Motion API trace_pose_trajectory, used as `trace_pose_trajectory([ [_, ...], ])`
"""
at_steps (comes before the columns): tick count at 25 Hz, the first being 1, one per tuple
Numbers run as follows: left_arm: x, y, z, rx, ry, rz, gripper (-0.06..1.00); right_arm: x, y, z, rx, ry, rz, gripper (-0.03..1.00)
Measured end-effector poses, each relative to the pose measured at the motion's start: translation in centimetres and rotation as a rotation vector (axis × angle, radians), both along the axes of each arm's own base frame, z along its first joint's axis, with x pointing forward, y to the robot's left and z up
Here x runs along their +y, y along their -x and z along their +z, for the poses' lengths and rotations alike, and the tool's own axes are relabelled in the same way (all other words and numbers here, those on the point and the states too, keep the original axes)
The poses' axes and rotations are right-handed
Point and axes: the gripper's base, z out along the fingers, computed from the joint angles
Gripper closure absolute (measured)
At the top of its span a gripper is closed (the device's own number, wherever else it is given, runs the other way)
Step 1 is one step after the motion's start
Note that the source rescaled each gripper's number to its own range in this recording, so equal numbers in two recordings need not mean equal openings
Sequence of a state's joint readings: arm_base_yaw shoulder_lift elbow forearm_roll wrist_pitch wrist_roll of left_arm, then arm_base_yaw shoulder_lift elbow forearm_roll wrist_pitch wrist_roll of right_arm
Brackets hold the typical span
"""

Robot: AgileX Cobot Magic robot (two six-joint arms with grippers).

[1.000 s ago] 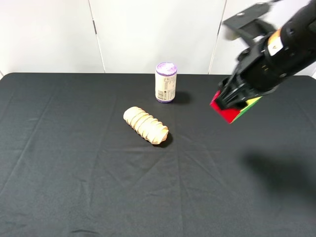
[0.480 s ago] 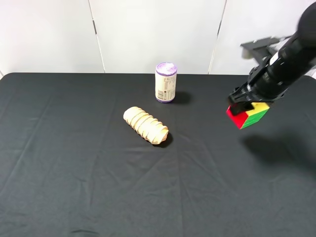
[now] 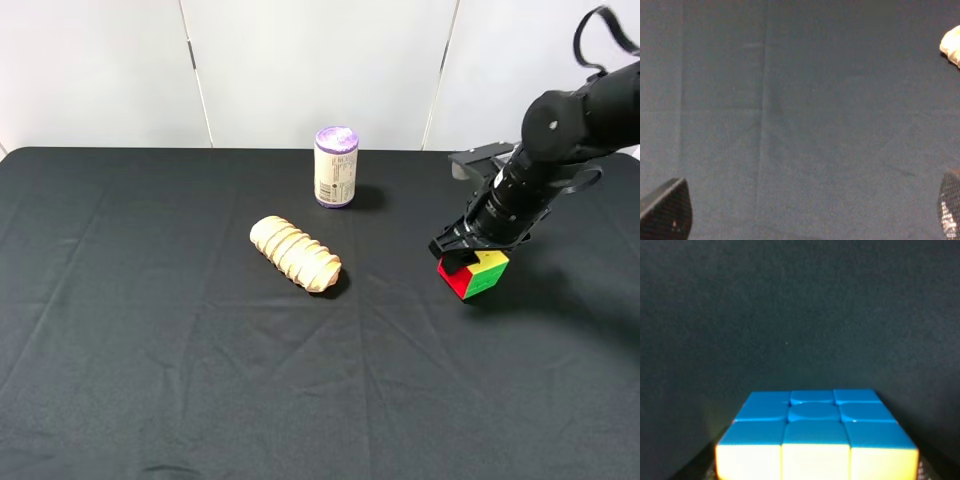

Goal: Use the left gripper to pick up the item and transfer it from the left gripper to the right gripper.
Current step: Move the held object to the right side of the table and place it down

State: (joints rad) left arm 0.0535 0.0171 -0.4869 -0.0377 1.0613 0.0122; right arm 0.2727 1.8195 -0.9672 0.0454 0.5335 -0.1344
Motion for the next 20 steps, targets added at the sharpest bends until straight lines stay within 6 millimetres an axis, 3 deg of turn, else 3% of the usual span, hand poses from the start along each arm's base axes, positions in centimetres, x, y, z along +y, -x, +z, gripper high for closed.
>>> trace_pose_trajectory([
  [10, 0.00, 0.00, 0.00, 0.000, 0.000, 0.000, -0.01, 0.08, -0.33, -0.27, -0.021, -0.005, 0.000, 0.93],
  [11, 0.00, 0.00, 0.00, 0.000, 0.000, 0.000, -0.01, 0.08, -0.33, -0.27, -0.021, -0.005, 0.000, 0.86],
  [12, 0.00, 0.00, 0.00, 0.000, 0.000, 0.000, -0.01, 0.09, -0.33, -0.27, -0.021, -0.005, -0.001, 0.50],
  [14, 0.00, 0.00, 0.00, 0.000, -0.001, 0.000, -0.01, 0.09, -0.33, -0.27, -0.021, -0.005, -0.001, 0.17],
  [16, 0.00, 0.00, 0.00, 0.000, -0.001, 0.000, -0.01, 0.09, -0.33, -0.27, -0.021, -0.005, -0.001, 0.04],
  [20, 0.00, 0.00, 0.00, 0.000, -0.001, 0.000, -0.01, 0.09, -0.33, -0.27, -0.021, -0.005, -0.001, -0.03],
])
